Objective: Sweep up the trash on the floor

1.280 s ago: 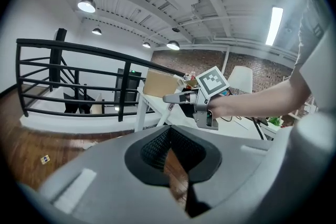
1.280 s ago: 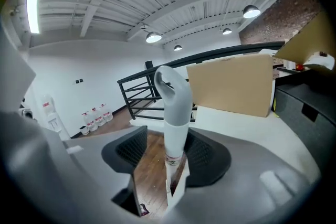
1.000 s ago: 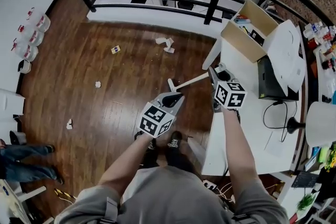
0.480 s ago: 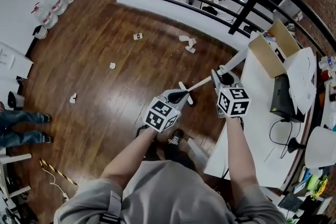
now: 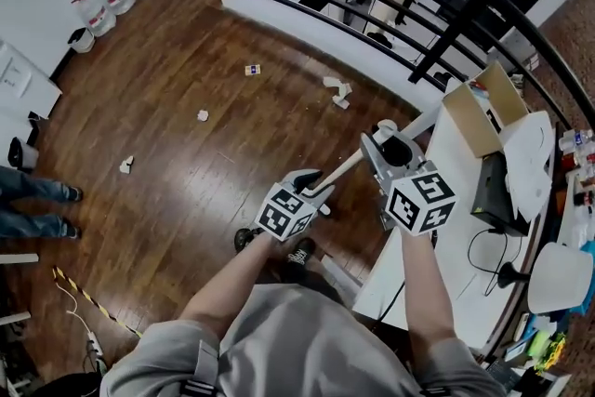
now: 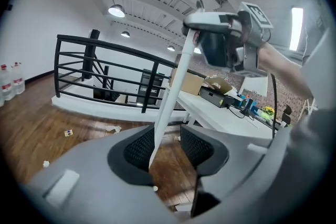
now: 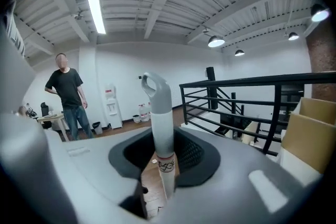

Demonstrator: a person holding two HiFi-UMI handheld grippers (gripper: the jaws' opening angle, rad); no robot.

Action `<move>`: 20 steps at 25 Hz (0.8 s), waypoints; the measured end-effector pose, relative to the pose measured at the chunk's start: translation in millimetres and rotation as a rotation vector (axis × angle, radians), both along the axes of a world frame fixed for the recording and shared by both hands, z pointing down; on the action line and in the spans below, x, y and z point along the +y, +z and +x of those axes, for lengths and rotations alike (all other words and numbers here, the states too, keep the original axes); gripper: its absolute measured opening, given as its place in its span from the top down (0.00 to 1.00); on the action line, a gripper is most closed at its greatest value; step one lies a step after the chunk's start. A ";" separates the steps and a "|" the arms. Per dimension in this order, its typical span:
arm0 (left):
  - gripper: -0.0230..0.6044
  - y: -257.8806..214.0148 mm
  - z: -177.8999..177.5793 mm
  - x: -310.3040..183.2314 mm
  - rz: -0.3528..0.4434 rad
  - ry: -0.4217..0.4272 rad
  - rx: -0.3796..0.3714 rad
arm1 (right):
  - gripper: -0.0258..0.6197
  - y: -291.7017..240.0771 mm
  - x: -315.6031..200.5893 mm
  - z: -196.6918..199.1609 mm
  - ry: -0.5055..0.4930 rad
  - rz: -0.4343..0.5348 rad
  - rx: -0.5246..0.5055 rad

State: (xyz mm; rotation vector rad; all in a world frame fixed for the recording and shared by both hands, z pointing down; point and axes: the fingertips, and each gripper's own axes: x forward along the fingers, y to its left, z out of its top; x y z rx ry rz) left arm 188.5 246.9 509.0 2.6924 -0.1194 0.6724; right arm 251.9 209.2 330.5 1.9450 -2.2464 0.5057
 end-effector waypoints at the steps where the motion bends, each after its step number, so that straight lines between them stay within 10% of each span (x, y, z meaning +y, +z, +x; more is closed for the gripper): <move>1: 0.74 1.7 -2.5 -0.7 0.001 -0.007 -0.002 | 0.81 -11.3 -1.2 -9.0 -0.024 0.018 -0.008; 9: 0.69 10.1 -26.6 -18.5 0.024 -0.090 0.001 | 0.81 -60.8 -10.6 -88.1 -0.227 0.091 -0.083; 20: 0.76 83.3 -77.3 -59.2 0.010 -0.197 -0.109 | 0.81 12.1 -49.4 -124.4 -0.338 0.023 -0.150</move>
